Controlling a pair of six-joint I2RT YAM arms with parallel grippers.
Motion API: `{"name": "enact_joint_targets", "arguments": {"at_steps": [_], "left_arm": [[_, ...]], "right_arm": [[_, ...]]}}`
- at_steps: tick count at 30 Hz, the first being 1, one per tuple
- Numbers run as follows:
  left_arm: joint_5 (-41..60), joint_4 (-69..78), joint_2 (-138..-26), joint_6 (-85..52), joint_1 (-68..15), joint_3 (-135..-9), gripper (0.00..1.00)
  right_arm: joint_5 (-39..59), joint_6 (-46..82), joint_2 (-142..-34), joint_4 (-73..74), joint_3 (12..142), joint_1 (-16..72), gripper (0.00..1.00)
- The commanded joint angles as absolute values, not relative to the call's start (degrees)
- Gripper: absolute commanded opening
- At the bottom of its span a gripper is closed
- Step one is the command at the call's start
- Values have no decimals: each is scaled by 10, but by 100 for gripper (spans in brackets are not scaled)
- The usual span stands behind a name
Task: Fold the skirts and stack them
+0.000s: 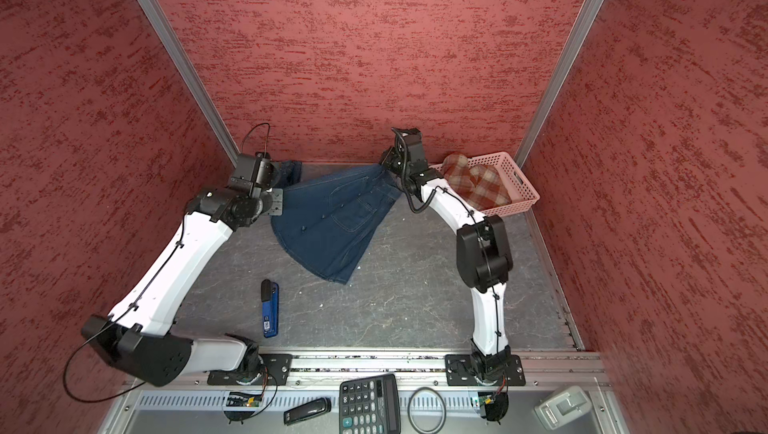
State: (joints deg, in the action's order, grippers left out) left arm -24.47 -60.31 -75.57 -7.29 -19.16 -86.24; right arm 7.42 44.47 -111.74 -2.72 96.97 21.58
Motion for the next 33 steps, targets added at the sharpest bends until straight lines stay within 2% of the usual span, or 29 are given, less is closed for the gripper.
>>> {"name": "enact_joint_targets", "arguments": {"at_steps": [1, 8, 14, 23, 28, 33], "left_arm": [[-287, -644, -723, -100, -221, -878, 0], [-360, -687, -664, -122, -325, -933, 0], [-458, -751, -670, -129, -436, -1030, 0], [-569, -760, -760, -21, -537, -1250, 0], [-631, -759, -785, 16, -596, -1297, 0], [-709, -817, -777, -34, -692, -1304, 0]], "right_arm": [[34, 429, -1011, 40, 914, 209, 0], [-21, 430, -802, 7, 784, 228, 0], [-82, 455, -667, -57, 751, 260, 0], [-149, 475, -612, -92, 794, 322, 0], [-155, 477, -596, -94, 794, 337, 0], [-174, 492, -551, -127, 764, 363, 0]]}}
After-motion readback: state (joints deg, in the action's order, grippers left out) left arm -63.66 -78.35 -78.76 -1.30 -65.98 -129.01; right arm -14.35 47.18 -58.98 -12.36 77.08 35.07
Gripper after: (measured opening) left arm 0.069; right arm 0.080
